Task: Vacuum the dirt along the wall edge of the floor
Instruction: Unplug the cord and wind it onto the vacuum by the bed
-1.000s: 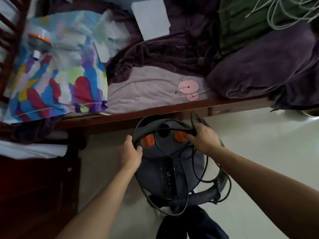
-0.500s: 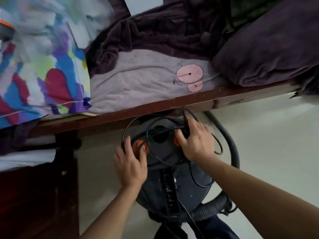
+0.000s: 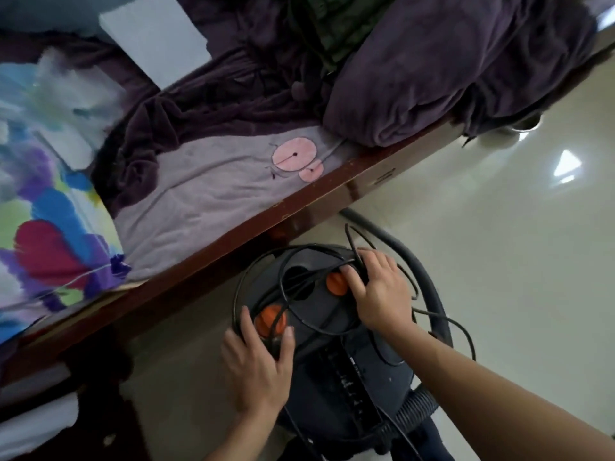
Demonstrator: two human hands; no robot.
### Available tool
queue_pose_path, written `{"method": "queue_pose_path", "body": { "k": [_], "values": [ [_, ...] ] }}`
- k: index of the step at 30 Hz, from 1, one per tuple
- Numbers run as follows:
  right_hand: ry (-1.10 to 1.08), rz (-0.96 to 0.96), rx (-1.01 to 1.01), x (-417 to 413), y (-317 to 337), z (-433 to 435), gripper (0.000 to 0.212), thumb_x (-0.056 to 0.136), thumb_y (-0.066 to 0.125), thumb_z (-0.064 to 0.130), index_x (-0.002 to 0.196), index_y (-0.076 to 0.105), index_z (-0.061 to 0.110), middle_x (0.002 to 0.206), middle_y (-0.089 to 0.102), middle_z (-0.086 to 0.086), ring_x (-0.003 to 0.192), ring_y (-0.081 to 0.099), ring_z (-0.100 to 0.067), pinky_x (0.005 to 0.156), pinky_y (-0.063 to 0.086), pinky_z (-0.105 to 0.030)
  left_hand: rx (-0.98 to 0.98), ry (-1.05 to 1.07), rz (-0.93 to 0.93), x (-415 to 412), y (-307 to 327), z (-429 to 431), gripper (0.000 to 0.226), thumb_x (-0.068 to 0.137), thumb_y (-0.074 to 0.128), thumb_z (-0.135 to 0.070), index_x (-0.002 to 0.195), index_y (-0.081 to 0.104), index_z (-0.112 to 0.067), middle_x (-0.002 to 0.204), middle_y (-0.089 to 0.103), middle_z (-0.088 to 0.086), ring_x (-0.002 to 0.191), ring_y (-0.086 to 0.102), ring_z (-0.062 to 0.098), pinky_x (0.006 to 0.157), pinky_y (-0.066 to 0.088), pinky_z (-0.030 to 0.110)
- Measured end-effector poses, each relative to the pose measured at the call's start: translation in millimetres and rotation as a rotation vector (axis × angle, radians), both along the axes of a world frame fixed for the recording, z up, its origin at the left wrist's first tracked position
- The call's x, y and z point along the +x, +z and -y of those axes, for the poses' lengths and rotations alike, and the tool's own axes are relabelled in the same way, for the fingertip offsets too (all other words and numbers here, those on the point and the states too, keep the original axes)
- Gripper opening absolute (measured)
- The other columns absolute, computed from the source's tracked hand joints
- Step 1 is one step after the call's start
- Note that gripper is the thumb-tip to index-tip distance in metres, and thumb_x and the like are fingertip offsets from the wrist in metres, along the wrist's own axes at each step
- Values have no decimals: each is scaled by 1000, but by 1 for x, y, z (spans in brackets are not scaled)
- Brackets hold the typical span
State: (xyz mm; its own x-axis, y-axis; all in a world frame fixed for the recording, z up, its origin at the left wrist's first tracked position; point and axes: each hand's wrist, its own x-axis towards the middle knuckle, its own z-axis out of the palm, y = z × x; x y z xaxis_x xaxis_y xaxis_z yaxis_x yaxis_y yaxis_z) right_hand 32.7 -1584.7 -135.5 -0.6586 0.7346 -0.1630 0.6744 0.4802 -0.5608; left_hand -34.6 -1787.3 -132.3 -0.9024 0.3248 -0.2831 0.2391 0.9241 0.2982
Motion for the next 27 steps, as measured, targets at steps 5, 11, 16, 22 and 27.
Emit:
{"method": "queue_pose_path", "body": {
  "k": [5,11,16,22,27],
  "values": [
    [-224,37,7,52,8,12,46,96,57,45,133,58,17,138,57,-3,132,44,-23,105,36,-38,-53,-227,14,25,7,-1,107,72,27,-86,147,32,-9,136,40,25,114,44,43,86,46,52],
    [-354,100,64,149,28,67,89,84,52,68,154,32,16,159,33,-12,148,29,-28,115,31,-53,-120,-472,10,51,13,-26,121,64,16,-96,150,27,-12,145,38,22,122,45,41,91,44,50],
    [-343,249,59,194,23,110,122,59,55,83,155,22,17,162,19,-20,149,19,-37,111,30,-60,-116,-572,-19,73,10,-59,110,72,21,-90,149,30,-11,145,37,18,123,42,37,88,45,49],
    [-458,239,2,205,13,82,122,62,48,87,157,10,21,164,8,-20,152,5,-38,114,23,-63,-63,-642,-70,86,9,-115,100,76,26,-79,146,33,-9,143,39,21,125,40,39,90,44,52],
    [-533,140,-13,204,5,39,119,65,49,83,158,8,20,165,-3,-21,152,-8,-37,117,19,-63,-55,-698,-110,85,4,-173,100,77,23,-78,149,28,-9,147,35,20,128,35,39,98,38,54]
  ]
}}
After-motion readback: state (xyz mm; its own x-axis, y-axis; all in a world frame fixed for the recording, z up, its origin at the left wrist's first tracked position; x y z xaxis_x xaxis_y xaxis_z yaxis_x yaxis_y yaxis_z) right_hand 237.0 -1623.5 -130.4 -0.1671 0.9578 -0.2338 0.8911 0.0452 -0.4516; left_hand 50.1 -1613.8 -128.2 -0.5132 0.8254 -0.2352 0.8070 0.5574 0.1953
